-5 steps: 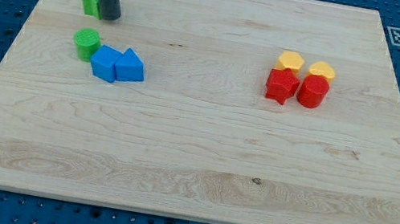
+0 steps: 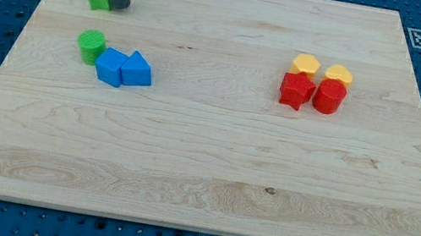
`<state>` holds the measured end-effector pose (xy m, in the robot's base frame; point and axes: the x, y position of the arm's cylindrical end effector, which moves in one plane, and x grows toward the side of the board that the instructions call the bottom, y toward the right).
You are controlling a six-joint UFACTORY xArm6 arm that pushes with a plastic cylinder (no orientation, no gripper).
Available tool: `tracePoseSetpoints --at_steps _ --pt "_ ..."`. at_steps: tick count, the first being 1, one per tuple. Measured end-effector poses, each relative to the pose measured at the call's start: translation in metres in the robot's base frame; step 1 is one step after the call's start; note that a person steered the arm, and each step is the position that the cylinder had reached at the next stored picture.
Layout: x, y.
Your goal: Slide the green star a bit up
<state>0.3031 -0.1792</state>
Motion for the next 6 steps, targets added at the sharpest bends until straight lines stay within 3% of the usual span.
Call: tracePoseSetpoints --at_steps 1,3,6 --pt "0.023 -0.012" --pt "-0.015 -0.025" --pt "-0.025 -0.061"
